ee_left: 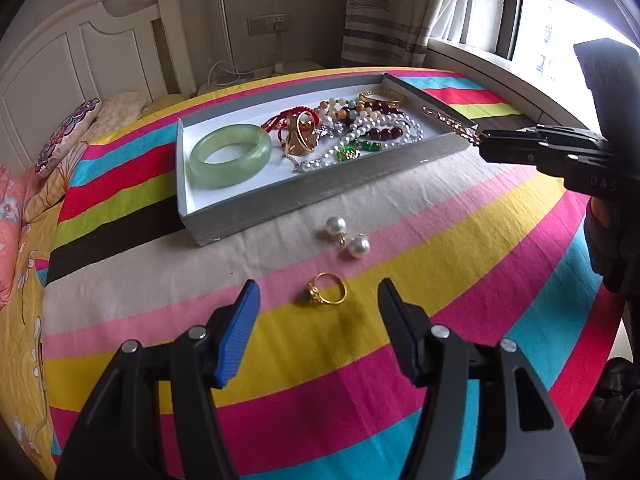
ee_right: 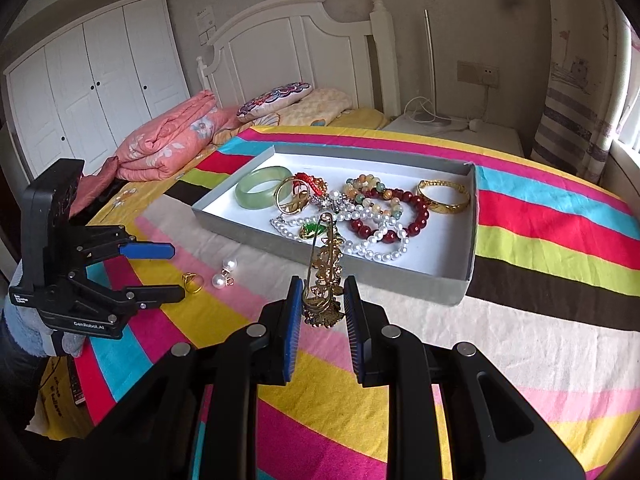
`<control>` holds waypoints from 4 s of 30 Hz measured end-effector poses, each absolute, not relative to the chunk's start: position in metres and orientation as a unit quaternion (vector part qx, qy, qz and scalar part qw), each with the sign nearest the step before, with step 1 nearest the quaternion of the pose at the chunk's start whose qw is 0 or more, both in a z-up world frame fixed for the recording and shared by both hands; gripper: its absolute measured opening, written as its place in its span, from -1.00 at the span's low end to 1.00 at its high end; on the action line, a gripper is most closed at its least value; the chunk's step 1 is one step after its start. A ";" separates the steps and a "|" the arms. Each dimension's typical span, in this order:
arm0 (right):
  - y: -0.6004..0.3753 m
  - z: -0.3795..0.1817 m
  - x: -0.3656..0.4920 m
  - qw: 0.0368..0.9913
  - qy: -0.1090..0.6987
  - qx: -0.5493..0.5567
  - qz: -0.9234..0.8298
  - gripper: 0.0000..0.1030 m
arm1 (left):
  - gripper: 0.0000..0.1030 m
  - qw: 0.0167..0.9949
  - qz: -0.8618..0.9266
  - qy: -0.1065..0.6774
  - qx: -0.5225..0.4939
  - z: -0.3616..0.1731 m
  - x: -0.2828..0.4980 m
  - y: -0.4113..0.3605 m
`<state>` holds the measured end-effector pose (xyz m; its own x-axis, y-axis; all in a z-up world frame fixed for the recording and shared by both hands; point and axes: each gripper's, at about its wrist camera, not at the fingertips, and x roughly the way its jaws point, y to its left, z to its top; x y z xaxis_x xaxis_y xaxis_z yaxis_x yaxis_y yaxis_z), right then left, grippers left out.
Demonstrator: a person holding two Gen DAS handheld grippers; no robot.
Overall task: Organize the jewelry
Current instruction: 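Carry brooch and ring into the white box and open both tools, then move the right tool to the pearl earrings and grasp one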
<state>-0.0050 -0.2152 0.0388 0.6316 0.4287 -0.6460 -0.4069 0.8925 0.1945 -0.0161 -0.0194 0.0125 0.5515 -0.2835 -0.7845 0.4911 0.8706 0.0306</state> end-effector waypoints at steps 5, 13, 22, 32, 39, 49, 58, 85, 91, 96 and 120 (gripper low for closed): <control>-0.213 0.038 -0.008 0.902 0.362 0.013 0.234 -0.57 | 0.06 0.866 -0.228 0.425 0.135 0.003 -0.009 -0.029; -0.214 0.042 -0.010 0.903 0.359 0.014 0.237 -0.57 | -0.54 0.868 -0.225 0.415 0.155 0.006 -0.017 -0.034; -0.208 0.057 -0.005 0.908 0.344 0.005 0.240 -0.57 | -0.54 0.883 -0.216 0.390 0.144 0.033 -0.014 -0.026; -0.188 0.071 0.042 0.908 0.341 -0.001 0.243 -0.57 | -0.54 0.897 -0.226 0.370 0.088 0.076 0.045 -0.034; -0.184 0.066 0.096 0.897 0.379 0.025 0.228 -0.57 | -0.54 0.900 -0.207 0.382 0.037 0.085 0.109 -0.032; -0.141 0.047 0.149 0.875 0.431 -0.047 0.215 -0.57 | -0.54 0.896 -0.141 0.420 -0.028 0.057 0.184 -0.016; -0.117 0.037 0.175 0.867 0.444 -0.090 0.206 -0.57 | -0.18 0.897 -0.121 0.423 -0.040 0.044 0.193 -0.008; -0.179 0.029 0.028 0.884 0.398 0.000 0.247 -0.19 | 0.96 0.920 -0.013 0.383 -0.083 0.037 0.012 0.045; -0.152 0.016 0.003 0.865 0.416 -0.020 0.279 -0.19 | 0.95 0.913 -0.024 0.390 -0.119 0.019 -0.005 0.058; -0.120 0.010 -0.004 0.854 0.421 -0.052 0.303 -0.20 | 0.95 0.906 -0.031 0.394 -0.152 0.013 -0.002 0.067; -0.077 0.007 0.007 0.849 0.407 -0.147 0.303 -0.65 | 0.96 0.907 -0.041 0.393 -0.148 0.015 0.002 0.063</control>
